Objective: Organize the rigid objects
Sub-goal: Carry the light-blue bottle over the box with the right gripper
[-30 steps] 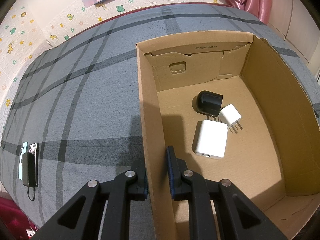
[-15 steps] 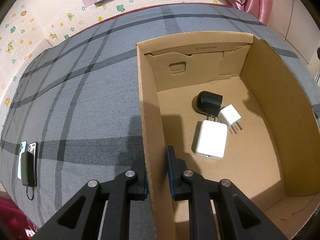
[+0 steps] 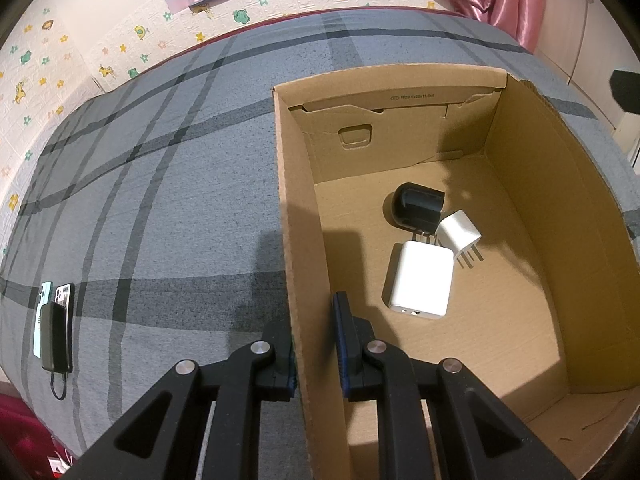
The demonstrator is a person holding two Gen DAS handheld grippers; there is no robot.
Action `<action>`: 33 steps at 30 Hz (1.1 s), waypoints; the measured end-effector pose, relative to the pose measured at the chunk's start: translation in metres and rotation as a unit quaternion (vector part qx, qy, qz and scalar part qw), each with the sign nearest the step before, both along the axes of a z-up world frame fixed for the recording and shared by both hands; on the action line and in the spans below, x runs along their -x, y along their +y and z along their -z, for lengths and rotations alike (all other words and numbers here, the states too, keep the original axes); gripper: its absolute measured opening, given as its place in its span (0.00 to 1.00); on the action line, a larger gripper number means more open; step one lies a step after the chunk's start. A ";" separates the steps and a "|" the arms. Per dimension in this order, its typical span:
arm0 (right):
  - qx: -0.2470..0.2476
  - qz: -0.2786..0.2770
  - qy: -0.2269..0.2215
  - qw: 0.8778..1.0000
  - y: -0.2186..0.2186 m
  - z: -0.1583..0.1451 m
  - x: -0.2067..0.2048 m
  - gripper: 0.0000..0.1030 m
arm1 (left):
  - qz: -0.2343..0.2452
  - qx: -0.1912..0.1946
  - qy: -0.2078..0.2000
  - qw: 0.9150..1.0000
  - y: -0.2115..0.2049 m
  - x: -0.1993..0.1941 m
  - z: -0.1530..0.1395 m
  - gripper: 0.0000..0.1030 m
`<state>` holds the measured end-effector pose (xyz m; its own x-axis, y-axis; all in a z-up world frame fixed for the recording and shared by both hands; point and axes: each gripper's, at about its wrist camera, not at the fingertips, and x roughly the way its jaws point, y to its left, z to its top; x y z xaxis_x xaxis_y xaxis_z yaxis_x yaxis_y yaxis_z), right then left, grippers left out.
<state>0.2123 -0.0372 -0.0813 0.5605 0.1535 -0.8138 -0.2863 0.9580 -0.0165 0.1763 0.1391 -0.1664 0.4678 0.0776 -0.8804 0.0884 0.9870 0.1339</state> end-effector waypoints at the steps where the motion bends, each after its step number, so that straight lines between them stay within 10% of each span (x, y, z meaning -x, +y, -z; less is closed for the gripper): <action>1: -0.001 -0.003 0.001 1.000 0.003 0.001 0.000 0.88 | 0.000 0.000 0.000 1.000 0.000 0.000 0.000 0.15; 33: 0.031 -0.046 0.084 0.995 0.078 0.089 -0.040 0.88 | 0.001 0.005 0.000 1.000 0.004 -0.001 0.002 0.15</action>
